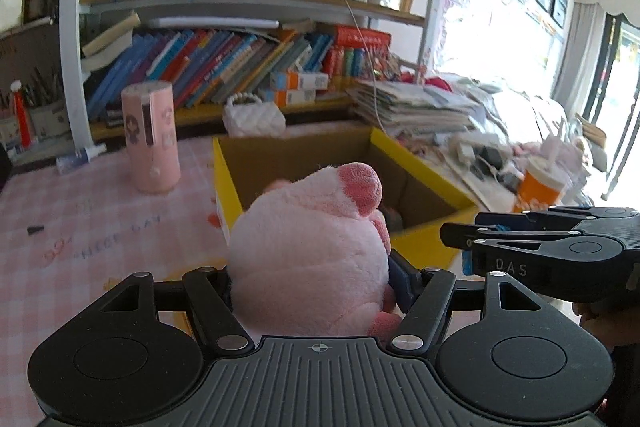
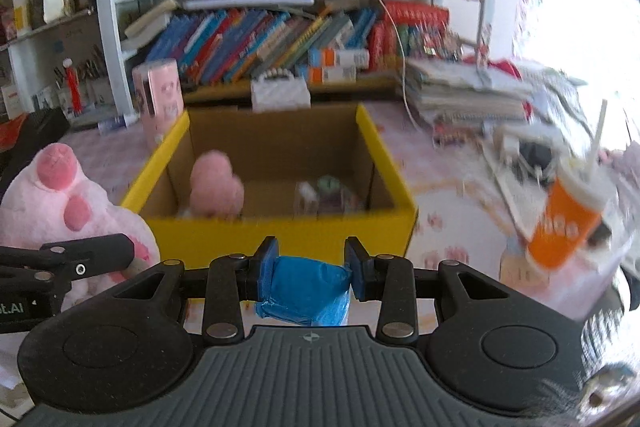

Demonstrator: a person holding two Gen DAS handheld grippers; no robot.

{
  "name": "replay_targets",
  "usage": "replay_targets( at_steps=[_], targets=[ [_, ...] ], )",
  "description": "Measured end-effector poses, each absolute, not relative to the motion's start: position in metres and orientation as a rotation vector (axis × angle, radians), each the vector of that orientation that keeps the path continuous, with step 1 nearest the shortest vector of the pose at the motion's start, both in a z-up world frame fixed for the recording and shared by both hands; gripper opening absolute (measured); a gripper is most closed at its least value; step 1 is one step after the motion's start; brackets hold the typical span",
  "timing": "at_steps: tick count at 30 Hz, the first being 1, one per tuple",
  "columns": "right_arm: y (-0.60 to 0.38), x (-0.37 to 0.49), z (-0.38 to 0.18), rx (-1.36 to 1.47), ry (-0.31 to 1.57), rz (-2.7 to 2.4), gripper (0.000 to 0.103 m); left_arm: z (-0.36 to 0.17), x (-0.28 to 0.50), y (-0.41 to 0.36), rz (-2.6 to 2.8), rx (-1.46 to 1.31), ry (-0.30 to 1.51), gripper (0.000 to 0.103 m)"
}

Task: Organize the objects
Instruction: 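Carry the pink pig and blue cloth toward the yellow box with both tools, then lower the pig into the box and open the left tool while the right tool releases the blue cloth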

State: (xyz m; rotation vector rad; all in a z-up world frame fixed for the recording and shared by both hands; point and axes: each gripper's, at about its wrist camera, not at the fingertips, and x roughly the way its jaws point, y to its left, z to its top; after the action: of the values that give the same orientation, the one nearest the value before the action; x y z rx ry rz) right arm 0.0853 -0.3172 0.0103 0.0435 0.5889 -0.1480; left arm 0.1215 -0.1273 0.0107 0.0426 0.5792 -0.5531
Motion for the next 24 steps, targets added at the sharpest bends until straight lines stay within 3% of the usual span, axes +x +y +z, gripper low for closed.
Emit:
replay_targets(
  at_steps=[8, 24],
  targets=[
    [-0.341, 0.142, 0.02, -0.031, 0.55, -0.057, 0.034, 0.018, 0.159, -0.159, -0.494, 0.04, 0.554, 0.069],
    [-0.364, 0.217, -0.032, -0.182, 0.75, 0.164, 0.033, -0.018, 0.198, -0.205, -0.334, 0.155, 0.645, 0.075]
  ],
)
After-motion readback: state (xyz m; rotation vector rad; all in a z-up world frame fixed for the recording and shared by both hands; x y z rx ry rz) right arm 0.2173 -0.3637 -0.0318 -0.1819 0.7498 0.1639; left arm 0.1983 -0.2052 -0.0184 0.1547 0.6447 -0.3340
